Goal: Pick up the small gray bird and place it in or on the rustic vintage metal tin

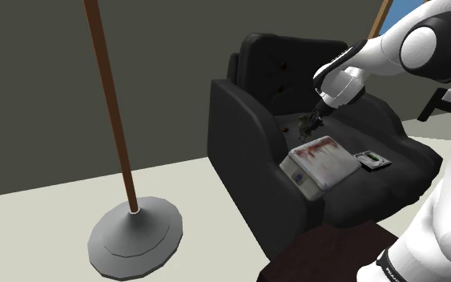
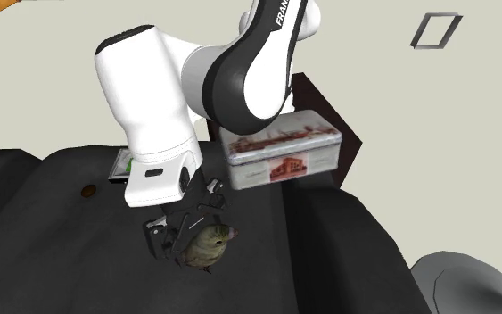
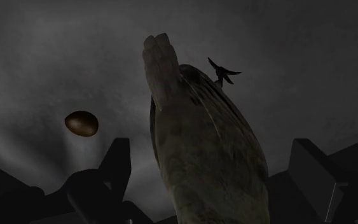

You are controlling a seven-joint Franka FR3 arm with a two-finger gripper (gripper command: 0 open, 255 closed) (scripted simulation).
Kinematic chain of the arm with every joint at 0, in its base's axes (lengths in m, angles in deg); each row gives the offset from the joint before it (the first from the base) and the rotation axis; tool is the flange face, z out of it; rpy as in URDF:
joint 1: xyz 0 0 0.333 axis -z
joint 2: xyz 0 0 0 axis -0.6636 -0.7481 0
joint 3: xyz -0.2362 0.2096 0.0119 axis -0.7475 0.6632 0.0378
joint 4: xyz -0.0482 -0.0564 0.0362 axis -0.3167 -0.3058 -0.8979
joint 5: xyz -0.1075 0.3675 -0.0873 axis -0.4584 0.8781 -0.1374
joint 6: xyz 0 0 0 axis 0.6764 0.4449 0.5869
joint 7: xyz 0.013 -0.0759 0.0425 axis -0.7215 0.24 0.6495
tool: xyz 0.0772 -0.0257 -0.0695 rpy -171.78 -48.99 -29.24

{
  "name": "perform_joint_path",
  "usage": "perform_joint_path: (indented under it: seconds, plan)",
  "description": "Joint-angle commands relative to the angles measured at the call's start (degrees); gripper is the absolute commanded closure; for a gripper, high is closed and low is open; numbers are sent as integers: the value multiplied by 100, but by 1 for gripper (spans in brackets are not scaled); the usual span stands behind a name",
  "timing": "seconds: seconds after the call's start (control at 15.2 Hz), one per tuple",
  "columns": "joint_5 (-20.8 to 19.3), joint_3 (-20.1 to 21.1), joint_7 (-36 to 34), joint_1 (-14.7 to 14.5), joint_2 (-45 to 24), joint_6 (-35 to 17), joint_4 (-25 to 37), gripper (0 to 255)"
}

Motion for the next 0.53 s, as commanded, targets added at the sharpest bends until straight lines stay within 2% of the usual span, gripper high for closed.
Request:
perform_joint_path:
  seconds: [0.0, 0.07, 0.13, 0.46]
  plan:
    - [2, 1, 1, 1, -1, -1, 0, 0]
    - [1, 0, 1, 0, 0, 0, 0, 0]
    - [1, 0, 1, 0, 0, 0, 0, 255]
    - [5, 2, 4, 3, -5, 1, 3, 255]
